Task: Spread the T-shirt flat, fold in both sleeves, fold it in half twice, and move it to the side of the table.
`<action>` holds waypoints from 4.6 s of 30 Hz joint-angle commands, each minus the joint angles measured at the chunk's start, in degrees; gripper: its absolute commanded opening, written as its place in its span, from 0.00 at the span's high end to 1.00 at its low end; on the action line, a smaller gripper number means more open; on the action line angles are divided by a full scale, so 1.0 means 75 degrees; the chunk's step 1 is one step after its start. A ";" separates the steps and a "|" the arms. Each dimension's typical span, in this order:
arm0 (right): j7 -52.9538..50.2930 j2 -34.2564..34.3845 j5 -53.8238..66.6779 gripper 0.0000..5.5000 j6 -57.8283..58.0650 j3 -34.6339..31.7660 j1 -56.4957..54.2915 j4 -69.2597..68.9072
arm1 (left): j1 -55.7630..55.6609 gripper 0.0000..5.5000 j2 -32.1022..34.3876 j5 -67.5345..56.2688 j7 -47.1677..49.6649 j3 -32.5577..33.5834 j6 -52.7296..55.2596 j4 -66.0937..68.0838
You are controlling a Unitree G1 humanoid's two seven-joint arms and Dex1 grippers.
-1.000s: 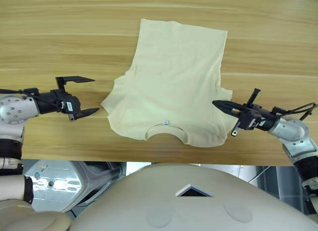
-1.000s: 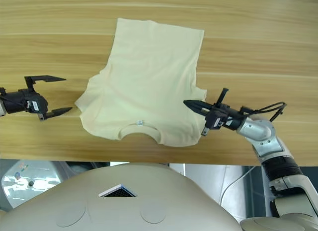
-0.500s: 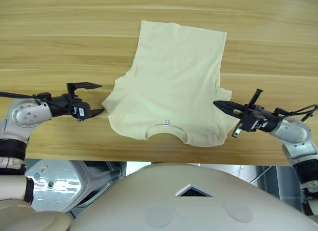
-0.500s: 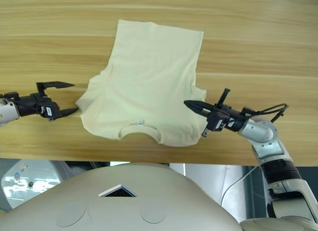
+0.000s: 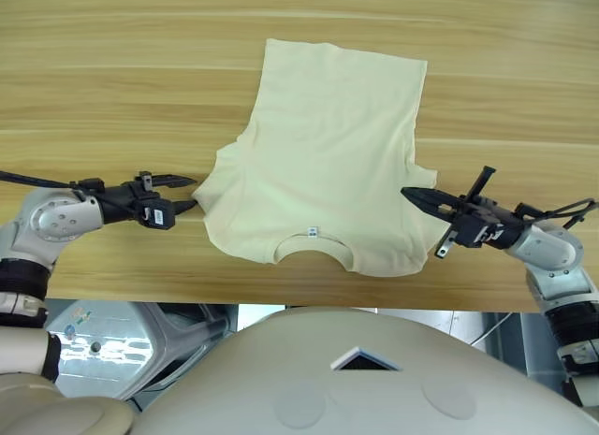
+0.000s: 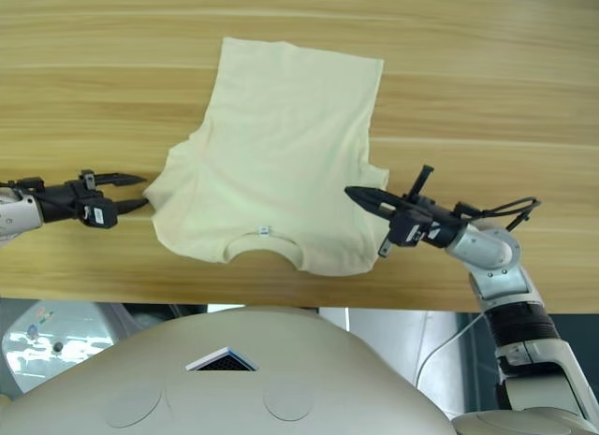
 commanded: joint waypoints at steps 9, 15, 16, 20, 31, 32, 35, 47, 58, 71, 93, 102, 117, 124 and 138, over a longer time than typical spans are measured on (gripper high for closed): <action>0.0134 0.0131 -0.0075 1.00 0.0136 -0.0162 -0.0046 -0.0009 | 0.0006 0.97 -0.0057 0.0351 0.0127 -0.0368 0.0063 0.0187; 0.0166 0.0198 -0.0085 1.00 0.0129 -0.0194 -0.0085 0.0063 | -0.0099 1.00 -0.0062 0.0419 0.0266 -0.0435 0.0069 0.0292; 0.0177 0.0211 -0.0083 1.00 0.0126 -0.0202 -0.0089 0.0067 | -0.0110 1.00 -0.0055 0.0423 0.0292 -0.0446 0.0066 0.0298; 0.0201 0.0262 -0.0082 1.00 0.0100 -0.0226 -0.0101 0.0121 | -0.0175 1.00 -0.0098 0.0438 0.0406 -0.0474 0.0021 0.0285; 0.0243 0.0357 -0.0098 1.00 0.0066 -0.0241 -0.0191 0.0291 | -0.0207 1.00 0.0176 0.0275 0.0568 -0.0184 0.0039 0.0005; 0.0253 0.0360 -0.0093 1.00 0.0051 -0.0237 -0.0204 0.0321 | -0.0203 1.00 0.0222 0.0249 0.0590 -0.0129 0.0038 -0.0037; 0.0243 0.0387 -0.0108 1.00 0.0040 -0.0239 -0.0204 0.0354 | -0.0229 1.00 0.0323 0.0108 0.0601 0.0023 0.0011 -0.0154; 0.0267 0.0463 -0.0119 1.00 0.0047 -0.0238 -0.0234 0.0470 | -0.0090 1.00 0.0555 -0.0919 0.0243 0.0338 -0.0067 -0.1303; 0.0299 0.0658 -0.0278 1.00 0.0032 -0.0214 -0.0414 0.0660 | -0.0464 1.00 -0.0307 -0.0763 0.0149 -0.0097 0.0147 -0.2229; 0.0336 0.0817 -0.0369 1.00 -0.0033 -0.0189 -0.0612 0.0928 | -0.0901 1.00 -0.1234 -0.0260 0.0122 -0.0731 0.0237 -0.2410; 0.0348 0.0832 -0.0391 1.00 0.0020 -0.0186 -0.0593 0.0793 | -0.0939 0.93 -0.2256 -0.0157 -0.0081 -0.1568 0.1408 -0.2275; 0.0335 0.0893 -0.0410 1.00 0.0042 -0.0165 -0.0638 0.0802 | -0.1077 0.67 -0.2596 -0.0383 0.0075 -0.1458 0.1452 -0.1956; 0.0299 0.0911 -0.0458 1.00 0.0058 -0.0196 -0.0626 0.0823 | -0.2165 0.24 -0.2414 -0.0504 0.1297 -0.0012 0.0900 -0.0252; 0.0303 0.0876 -0.0462 1.00 0.0102 -0.0207 -0.0545 0.0707 | -0.2624 0.07 -0.3006 0.0541 0.1901 -0.0525 0.0648 0.1040; 0.0278 0.1047 -0.0531 1.00 0.0175 -0.0135 -0.0604 0.0728 | -0.3337 0.02 -0.3638 0.1263 0.2793 -0.0968 0.0327 0.2585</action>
